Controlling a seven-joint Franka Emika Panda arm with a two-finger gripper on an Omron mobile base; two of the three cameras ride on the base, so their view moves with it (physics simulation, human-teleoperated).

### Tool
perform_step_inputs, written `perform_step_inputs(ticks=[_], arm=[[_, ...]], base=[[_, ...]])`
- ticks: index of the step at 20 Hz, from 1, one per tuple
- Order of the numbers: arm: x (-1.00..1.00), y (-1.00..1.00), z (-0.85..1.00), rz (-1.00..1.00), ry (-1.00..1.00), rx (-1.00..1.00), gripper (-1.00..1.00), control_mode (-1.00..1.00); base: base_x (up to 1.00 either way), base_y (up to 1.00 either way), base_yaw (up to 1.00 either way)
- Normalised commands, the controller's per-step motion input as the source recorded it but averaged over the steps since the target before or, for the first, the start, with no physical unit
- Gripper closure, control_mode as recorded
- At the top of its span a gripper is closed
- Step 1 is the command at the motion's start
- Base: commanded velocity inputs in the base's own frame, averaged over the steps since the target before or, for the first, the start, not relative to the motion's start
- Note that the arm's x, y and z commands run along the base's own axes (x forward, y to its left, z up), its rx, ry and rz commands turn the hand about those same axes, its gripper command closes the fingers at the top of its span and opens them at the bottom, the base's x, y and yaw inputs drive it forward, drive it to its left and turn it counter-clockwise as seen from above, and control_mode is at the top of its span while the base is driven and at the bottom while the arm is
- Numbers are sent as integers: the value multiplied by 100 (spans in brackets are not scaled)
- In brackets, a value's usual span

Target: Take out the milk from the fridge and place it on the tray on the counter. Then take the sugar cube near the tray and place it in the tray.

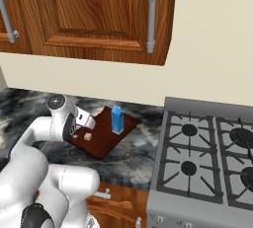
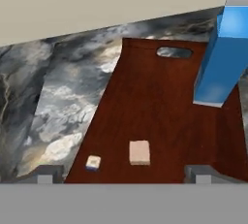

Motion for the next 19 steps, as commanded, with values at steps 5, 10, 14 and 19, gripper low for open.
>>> perform_step_inputs(ticks=[5, 10, 14, 19], arm=[[-82, -2, 77, 0, -5, 1, -100, -100], [-100, -26, 87, 0, 0, 2, -100, -100], [-99, -28, 100, 0, 0, 3, -100, -100], [-99, -41, 77, 0, 0, 0, -100, -100]], base=[[0, 0, 0], [0, 0, 0], [0, 0, 0], [0, 0, 0]])
